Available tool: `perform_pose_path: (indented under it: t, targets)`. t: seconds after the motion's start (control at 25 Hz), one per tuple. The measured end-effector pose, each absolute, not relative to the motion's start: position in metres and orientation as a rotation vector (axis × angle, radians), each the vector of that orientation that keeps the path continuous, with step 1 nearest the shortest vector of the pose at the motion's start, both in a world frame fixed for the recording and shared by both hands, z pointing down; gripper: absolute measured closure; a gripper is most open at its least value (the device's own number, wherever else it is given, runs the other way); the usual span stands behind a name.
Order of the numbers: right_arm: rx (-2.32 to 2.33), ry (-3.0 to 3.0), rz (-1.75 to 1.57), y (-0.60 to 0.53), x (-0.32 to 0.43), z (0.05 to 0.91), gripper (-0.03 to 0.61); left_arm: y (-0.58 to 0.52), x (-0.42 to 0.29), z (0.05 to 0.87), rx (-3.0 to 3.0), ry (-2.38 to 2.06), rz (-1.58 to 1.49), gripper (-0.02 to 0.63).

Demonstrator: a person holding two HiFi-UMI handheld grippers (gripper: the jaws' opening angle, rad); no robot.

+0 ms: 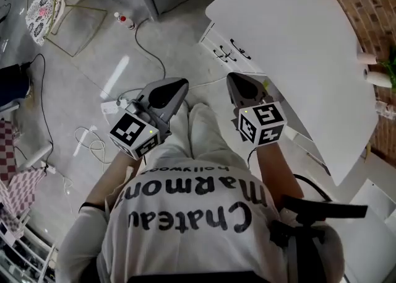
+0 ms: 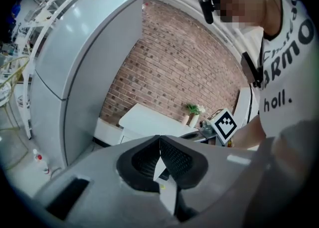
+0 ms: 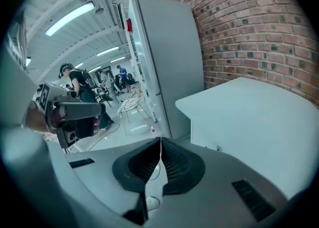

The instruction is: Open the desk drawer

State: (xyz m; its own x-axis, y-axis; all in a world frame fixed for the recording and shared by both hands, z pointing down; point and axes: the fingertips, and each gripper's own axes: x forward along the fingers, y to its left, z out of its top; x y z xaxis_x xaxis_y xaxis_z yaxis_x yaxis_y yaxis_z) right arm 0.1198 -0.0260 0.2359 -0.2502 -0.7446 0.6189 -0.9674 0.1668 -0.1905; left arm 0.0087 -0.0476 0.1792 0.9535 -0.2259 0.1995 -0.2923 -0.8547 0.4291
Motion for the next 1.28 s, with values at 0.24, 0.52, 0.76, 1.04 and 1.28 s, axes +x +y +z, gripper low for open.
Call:
perform_pose_path:
  t: [0.24, 0.52, 0.76, 1.04, 1.28]
  targets:
    - [1.336, -2.091, 0.756, -0.012, 0.1, 0.301, 0.563, -0.026, 0.031, 0.234, 2.491, -0.299, 0.205, 0.598]
    - [1.346, -1.976, 0.756, -0.027, 0.118, 0.381, 0.563, -0.045, 0.017, 0.312, 2.399, -0.53, 0.29, 0.598]
    - [1.32, -1.854, 0.856, -0.022, 0.138, 0.447, 0.563, -0.036, 0.001, 0.369, 2.307, -0.651, 0.313, 0.598]
    - [1.332, -1.722, 0.863, -0.03, 0.152, 0.515, 0.563, -0.038, -0.039, 0.428, 2.201, -0.764, 0.295, 0.598]
    - [1.404, -1.633, 0.821, -0.043, 0.171, 0.556, 0.563, -0.048, -0.055, 0.468, 2.195, -0.784, 0.297, 0.598]
